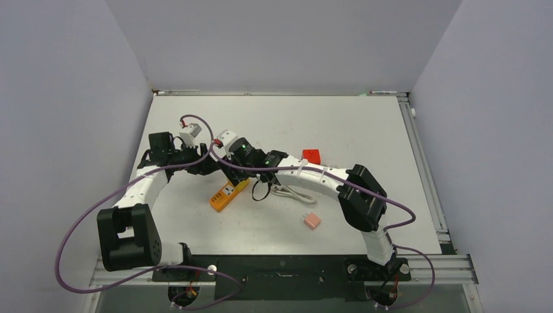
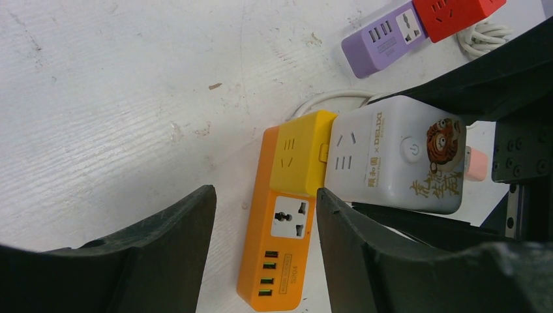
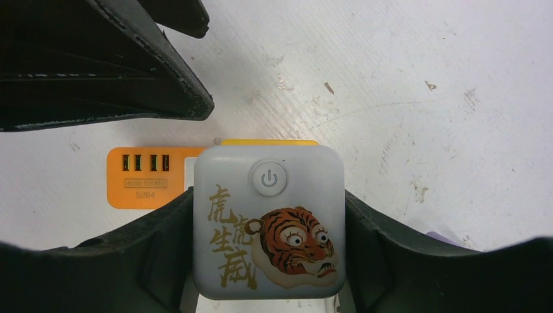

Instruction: Insert the plug

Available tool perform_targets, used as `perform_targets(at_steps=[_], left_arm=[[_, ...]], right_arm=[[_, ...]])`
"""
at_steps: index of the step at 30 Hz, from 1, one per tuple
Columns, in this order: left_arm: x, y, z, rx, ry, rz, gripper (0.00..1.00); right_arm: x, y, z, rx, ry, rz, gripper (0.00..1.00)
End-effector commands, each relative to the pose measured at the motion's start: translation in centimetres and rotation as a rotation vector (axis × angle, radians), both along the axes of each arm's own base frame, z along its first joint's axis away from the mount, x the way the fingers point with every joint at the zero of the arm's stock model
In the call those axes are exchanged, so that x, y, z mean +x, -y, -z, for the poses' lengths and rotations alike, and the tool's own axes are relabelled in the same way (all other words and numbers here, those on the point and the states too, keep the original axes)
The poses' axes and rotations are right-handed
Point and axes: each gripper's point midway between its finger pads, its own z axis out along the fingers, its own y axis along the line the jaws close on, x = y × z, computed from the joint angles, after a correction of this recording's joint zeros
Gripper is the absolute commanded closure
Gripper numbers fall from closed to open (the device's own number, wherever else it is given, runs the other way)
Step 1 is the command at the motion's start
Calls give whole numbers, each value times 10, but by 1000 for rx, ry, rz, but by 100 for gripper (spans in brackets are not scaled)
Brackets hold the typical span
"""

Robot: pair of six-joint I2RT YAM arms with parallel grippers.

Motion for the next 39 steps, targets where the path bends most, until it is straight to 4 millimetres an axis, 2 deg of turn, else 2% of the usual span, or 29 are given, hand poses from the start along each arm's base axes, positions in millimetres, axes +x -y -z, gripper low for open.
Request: perform_targets(at_steps=[1, 8, 11, 16, 26, 31, 36, 39], left_arm=[[9, 2, -29, -16, 93, 18, 46], [8, 0, -30, -13, 93, 12, 46], [9, -2, -32, -12, 97, 7, 46], [10, 0, -36, -19, 97, 11, 46], [10, 1, -40, -33, 100, 13, 46], [11, 9, -61, -95, 117, 14, 46], [11, 24, -88, -135, 177, 38, 44], [11, 35, -96, -148, 191, 63, 43]], right_arm=[[-58, 72, 124, -355, -268, -22, 95], [-59, 79, 127, -285, -228, 19, 95], [-53, 80, 130, -271, -190, 44, 95], [-59, 84, 148, -296, -218, 27, 95], [-75, 111, 173, -341, -253, 33, 95], [-76, 110, 178, -330, -255, 42, 95], [-68, 97, 164, -313, -233, 26, 95], [-65, 93, 159, -307, -226, 22, 95]])
